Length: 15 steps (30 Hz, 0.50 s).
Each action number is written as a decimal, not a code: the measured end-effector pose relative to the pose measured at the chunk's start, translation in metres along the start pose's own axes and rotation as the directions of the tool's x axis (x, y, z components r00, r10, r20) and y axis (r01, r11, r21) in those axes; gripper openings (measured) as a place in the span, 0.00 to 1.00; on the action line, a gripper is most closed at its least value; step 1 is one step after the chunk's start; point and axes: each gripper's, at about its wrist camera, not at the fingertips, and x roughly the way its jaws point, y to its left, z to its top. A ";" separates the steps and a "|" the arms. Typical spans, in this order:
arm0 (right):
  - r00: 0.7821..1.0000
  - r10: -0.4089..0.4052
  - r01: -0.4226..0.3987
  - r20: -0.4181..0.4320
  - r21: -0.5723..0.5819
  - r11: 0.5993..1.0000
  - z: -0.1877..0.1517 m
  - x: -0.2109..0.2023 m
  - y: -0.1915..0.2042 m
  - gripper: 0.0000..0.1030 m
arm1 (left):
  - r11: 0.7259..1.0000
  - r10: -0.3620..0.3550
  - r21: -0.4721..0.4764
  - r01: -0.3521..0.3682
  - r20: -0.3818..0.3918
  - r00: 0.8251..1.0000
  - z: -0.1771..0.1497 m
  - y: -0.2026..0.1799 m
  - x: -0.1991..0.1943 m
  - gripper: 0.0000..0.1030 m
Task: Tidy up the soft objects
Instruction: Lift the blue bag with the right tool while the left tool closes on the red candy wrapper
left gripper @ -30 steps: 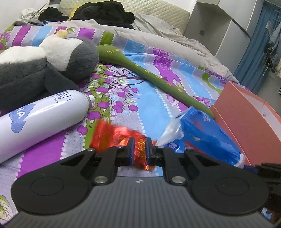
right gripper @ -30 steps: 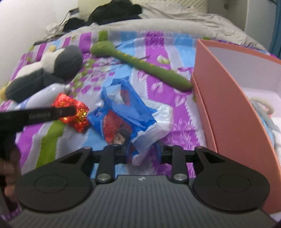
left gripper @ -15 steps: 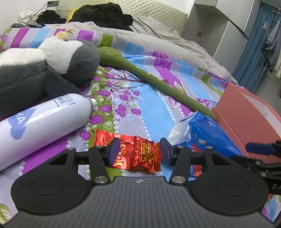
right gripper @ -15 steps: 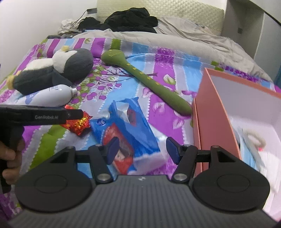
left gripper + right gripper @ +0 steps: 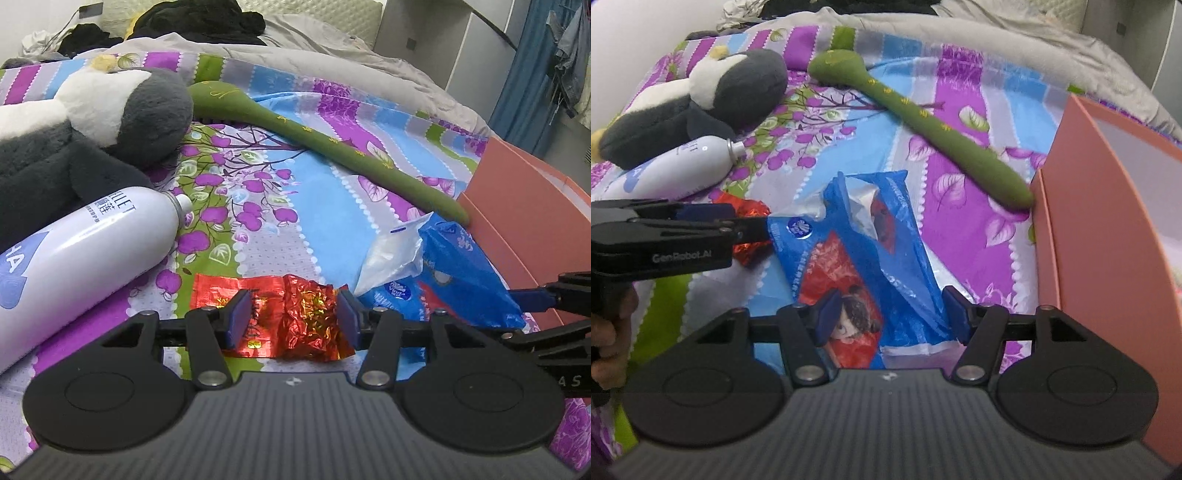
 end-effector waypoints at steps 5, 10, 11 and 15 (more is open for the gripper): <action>1.000 0.009 -0.009 -0.006 0.011 1.000 -0.002 0.005 -0.001 0.61 | 1.000 -0.003 0.002 0.003 -0.002 1.000 -0.001 0.000 0.001 0.57; 1.000 0.017 -0.017 -0.011 0.005 1.000 -0.003 0.011 -0.001 0.52 | 1.000 0.009 0.001 -0.009 -0.006 1.000 -0.001 0.001 0.002 0.63; 1.000 0.021 -0.021 -0.011 0.004 1.000 -0.003 0.011 -0.001 0.49 | 1.000 0.009 -0.002 -0.009 -0.006 1.000 -0.001 0.002 0.002 0.64; 1.000 0.027 -0.027 -0.007 0.001 1.000 -0.003 0.011 0.000 0.37 | 1.000 0.006 0.002 -0.006 -0.007 1.000 -0.002 0.002 0.001 0.64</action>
